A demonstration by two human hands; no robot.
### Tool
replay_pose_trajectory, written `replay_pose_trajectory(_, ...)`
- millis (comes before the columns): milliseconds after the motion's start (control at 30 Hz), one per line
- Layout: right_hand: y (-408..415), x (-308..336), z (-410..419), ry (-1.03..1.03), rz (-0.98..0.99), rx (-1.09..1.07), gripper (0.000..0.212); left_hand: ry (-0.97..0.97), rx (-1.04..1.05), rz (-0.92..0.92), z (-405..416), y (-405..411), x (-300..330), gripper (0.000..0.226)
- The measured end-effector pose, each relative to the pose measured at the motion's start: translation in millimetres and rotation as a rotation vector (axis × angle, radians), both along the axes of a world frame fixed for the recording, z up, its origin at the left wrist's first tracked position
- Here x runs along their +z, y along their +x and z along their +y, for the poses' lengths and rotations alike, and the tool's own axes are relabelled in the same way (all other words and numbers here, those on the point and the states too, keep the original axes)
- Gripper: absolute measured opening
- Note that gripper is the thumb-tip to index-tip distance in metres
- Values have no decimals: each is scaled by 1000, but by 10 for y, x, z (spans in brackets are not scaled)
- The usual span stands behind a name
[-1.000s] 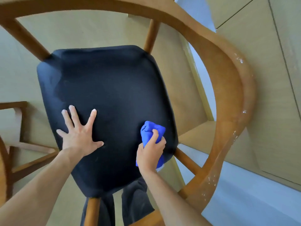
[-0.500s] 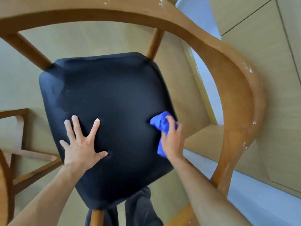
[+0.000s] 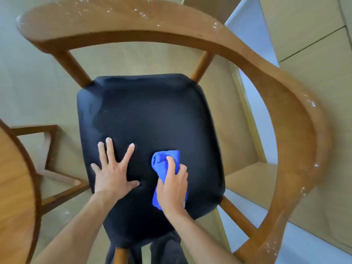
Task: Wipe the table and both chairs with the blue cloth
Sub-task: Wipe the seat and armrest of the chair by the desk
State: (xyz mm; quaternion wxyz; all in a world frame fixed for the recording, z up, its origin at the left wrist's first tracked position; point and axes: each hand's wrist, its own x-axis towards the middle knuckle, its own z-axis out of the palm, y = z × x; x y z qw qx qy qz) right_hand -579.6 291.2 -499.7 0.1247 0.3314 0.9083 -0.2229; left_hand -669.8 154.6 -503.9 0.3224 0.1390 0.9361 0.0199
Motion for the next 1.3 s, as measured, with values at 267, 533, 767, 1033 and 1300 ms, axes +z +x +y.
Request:
replay_pose_trajectory(267,-1315,-152,732,49,154,196,53,-6,-57,18,-50,32,-39,120)
replay_pose_trajectory(533,-1280,-142,-102,11,237,797,65,196,-139,185,-252,567,-77,89)
replay_pose_trajectory(767,-1815,-223,-116,166,374,1394,66,269,-245,162,-369,922,-85,80)
replay_pose_trajectory(1033,-1957,-218,-623,126,299,913,63,534,42,390,-352,805,28,35)
replay_pose_trajectory(1300,-491,62,-146,-253,54,1407,71,553,258,484,-669,270,368,39)
